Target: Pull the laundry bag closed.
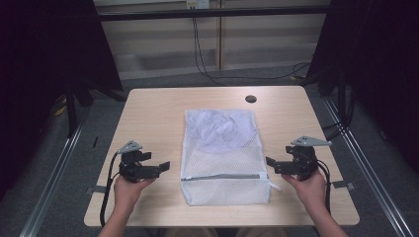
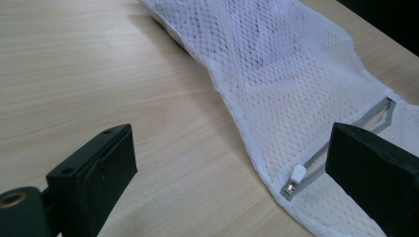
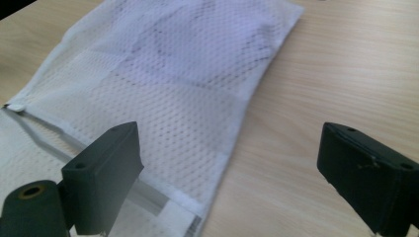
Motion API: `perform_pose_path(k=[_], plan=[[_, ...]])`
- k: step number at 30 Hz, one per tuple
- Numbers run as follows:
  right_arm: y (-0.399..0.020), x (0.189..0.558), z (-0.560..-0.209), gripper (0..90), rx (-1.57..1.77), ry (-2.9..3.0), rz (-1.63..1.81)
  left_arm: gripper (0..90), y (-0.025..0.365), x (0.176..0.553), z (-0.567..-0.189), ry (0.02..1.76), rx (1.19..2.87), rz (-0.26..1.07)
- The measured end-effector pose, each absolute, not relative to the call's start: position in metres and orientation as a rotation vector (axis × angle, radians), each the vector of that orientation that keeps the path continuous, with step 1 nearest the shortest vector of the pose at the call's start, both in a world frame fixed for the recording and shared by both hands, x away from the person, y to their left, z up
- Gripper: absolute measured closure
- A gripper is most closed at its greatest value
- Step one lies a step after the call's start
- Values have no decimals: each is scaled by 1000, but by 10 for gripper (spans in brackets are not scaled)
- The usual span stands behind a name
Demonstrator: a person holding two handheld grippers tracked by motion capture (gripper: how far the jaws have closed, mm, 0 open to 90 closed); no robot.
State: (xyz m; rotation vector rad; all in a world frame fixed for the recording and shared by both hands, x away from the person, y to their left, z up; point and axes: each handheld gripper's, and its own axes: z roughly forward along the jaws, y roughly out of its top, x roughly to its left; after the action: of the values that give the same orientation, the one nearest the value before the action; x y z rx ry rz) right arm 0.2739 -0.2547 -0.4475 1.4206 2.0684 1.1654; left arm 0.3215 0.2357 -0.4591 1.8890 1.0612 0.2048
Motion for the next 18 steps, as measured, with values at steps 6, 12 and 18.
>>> perform_pose_path(k=[6, 12, 18], plan=[[-234, 273, -448, 98, 1381, 2140, 1145, 58, 237, 323, -460, 1061, 1931, 211], [-218, 272, -444, 128, 1374, 2181, 1158, 73, 237, 320, -460, 1058, 1961, 200], [-198, 274, -438, 127, 1359, 2207, 1203, 79, 237, 317, -458, 1031, 1982, 183]])
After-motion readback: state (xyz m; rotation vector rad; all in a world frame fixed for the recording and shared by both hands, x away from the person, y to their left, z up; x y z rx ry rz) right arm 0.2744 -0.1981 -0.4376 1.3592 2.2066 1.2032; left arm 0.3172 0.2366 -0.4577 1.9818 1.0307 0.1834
